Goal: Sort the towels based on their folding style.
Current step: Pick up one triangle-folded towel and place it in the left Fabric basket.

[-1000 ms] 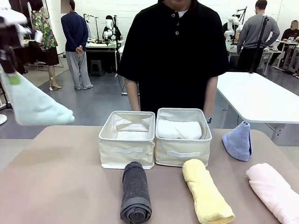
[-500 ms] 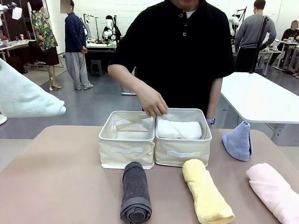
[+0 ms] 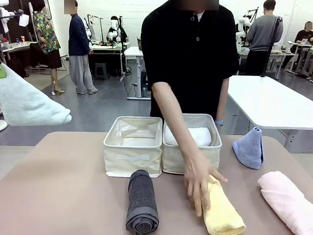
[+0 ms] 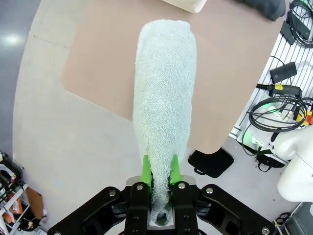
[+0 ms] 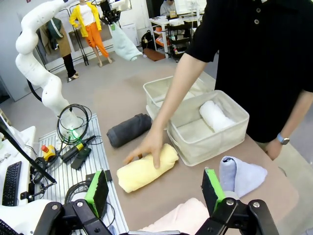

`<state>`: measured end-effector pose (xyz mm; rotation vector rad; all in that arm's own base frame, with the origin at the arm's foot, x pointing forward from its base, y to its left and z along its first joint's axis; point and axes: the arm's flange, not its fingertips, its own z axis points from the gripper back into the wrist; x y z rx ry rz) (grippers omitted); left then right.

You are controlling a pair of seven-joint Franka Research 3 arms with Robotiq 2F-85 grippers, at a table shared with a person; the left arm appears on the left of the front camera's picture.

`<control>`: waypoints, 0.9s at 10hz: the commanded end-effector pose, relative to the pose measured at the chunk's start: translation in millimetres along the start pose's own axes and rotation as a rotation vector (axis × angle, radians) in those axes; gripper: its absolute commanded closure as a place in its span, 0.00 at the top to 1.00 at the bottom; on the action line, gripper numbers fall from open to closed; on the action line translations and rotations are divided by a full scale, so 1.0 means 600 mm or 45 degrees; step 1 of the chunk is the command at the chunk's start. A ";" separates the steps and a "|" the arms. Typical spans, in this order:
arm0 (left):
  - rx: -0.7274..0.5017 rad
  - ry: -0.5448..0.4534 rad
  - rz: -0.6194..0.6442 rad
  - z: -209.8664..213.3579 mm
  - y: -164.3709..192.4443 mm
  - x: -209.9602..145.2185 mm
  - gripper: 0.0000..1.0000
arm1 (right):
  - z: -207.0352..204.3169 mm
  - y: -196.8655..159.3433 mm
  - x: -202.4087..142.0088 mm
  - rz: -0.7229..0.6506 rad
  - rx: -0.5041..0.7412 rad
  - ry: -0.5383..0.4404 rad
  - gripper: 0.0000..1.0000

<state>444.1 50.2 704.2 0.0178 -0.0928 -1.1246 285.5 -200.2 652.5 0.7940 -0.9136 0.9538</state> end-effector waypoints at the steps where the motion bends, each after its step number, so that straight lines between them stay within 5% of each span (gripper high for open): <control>1: 0.022 0.013 0.016 0.009 -0.004 -0.001 0.01 | 0.003 0.000 0.002 0.015 0.011 -0.018 1.00; 2: 0.022 0.013 0.016 0.009 -0.004 -0.001 0.01 | 0.003 0.000 0.002 0.015 0.011 -0.018 1.00; 3: 0.002 -0.001 0.001 0.001 0.000 -0.001 0.15 | 0.003 0.000 0.002 0.015 0.011 -0.018 1.00; 9: 0.263 0.061 -0.389 0.033 -0.034 0.174 0.15 | 0.003 0.000 0.002 0.015 0.011 -0.018 1.00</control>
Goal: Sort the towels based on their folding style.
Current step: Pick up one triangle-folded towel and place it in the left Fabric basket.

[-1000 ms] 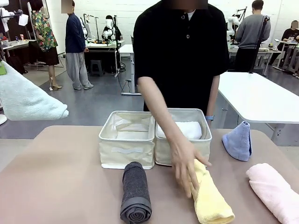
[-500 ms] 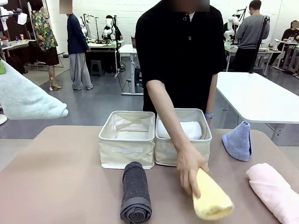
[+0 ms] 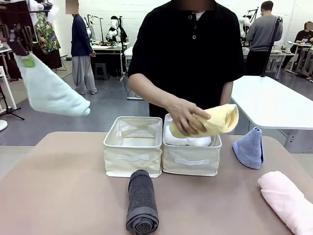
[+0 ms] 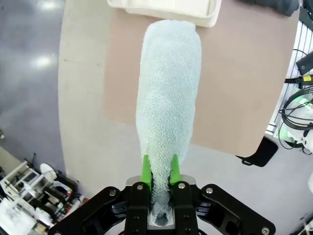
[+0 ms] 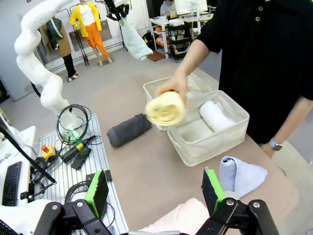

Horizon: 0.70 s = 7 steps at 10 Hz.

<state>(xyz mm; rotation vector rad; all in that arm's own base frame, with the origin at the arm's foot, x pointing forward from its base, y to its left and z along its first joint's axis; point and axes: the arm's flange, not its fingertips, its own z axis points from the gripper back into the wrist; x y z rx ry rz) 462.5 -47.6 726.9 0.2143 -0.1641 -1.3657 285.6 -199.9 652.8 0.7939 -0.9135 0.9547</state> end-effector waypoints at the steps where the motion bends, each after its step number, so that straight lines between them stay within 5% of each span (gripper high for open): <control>1: 0.025 0.022 -0.111 0.004 0.009 0.049 0.15 | 0.003 -0.001 0.001 0.014 0.010 -0.019 1.00; 4: -0.024 0.036 -0.301 0.003 -0.020 0.168 0.15 | 0.003 -0.001 0.001 0.014 0.010 -0.019 1.00; 7: -0.087 -0.010 -0.245 -0.042 -0.023 0.255 0.15 | 0.003 -0.001 0.001 0.014 0.010 -0.019 1.00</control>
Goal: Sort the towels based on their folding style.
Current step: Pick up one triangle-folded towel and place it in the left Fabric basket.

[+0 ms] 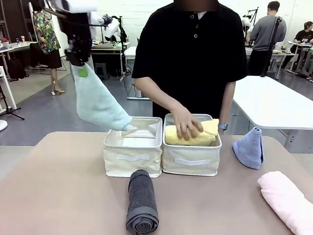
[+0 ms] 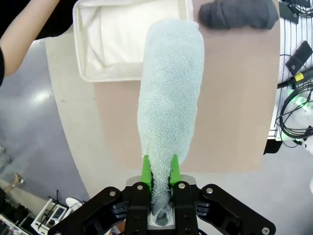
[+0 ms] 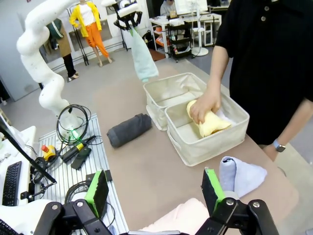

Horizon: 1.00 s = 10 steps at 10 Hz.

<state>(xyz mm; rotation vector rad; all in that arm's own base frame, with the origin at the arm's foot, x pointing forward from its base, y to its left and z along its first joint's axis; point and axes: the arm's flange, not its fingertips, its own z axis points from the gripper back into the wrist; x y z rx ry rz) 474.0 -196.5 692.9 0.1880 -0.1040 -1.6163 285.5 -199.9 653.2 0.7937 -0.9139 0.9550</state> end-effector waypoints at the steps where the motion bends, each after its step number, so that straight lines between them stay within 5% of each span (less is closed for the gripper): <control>1: -0.070 -0.069 0.135 -0.011 0.035 0.026 0.15 | 0.003 -0.001 0.000 0.014 0.010 -0.018 1.00; 5: -0.180 -0.114 0.295 -0.048 0.071 0.067 0.15 | 0.003 -0.001 0.000 0.014 0.010 -0.018 1.00; 10: -0.140 -0.108 0.242 -0.068 0.062 0.056 0.15 | 0.003 -0.001 0.000 0.014 0.010 -0.018 1.00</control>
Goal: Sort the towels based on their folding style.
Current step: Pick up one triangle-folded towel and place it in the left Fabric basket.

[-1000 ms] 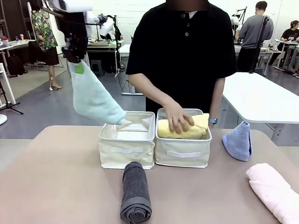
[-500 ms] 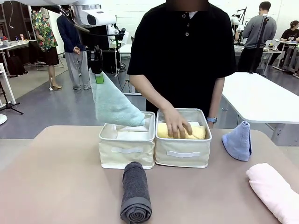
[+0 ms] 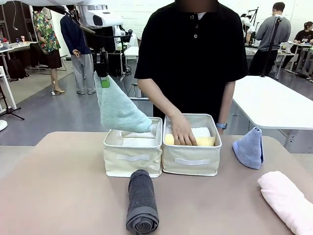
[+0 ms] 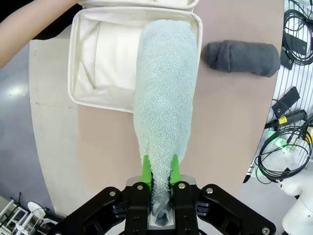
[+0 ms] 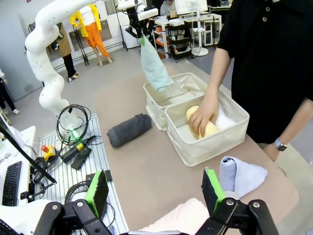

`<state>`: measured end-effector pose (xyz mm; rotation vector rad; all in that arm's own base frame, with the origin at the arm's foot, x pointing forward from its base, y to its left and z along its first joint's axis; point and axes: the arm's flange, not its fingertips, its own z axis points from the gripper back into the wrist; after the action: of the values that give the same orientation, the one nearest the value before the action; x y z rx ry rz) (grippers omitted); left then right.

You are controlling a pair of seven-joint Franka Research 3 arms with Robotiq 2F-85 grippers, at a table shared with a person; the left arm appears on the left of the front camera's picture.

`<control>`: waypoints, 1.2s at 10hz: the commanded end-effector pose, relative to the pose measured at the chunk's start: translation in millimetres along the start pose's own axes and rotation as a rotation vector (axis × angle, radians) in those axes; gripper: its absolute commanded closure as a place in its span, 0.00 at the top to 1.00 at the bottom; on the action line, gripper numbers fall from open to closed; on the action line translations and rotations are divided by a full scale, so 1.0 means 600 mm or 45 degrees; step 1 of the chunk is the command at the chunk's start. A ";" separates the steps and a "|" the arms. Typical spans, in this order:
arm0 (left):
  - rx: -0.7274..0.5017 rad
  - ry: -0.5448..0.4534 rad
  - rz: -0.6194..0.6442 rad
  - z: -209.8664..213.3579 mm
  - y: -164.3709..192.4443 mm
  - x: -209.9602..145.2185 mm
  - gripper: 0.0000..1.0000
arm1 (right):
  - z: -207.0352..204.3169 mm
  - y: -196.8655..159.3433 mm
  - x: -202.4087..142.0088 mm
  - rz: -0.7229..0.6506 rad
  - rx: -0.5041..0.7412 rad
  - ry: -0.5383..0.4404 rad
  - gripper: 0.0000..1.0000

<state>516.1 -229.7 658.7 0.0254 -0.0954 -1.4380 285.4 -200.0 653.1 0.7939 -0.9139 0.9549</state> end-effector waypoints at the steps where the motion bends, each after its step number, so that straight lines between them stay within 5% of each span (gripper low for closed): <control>1: -0.009 -0.021 0.014 -0.020 0.010 0.012 0.15 | 0.003 -0.001 0.001 0.014 0.010 -0.018 1.00; 6: -0.066 -0.068 0.137 -0.091 0.056 0.023 0.15 | 0.003 -0.001 0.001 0.014 0.010 -0.018 1.00; 12: -0.157 0.081 0.152 -0.199 0.060 0.046 0.15 | 0.003 -0.001 0.001 0.014 0.010 -0.018 1.00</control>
<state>566.4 -255.2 546.9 -0.0603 0.0276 -1.3480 285.3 -200.0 653.2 0.7941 -0.9139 0.9549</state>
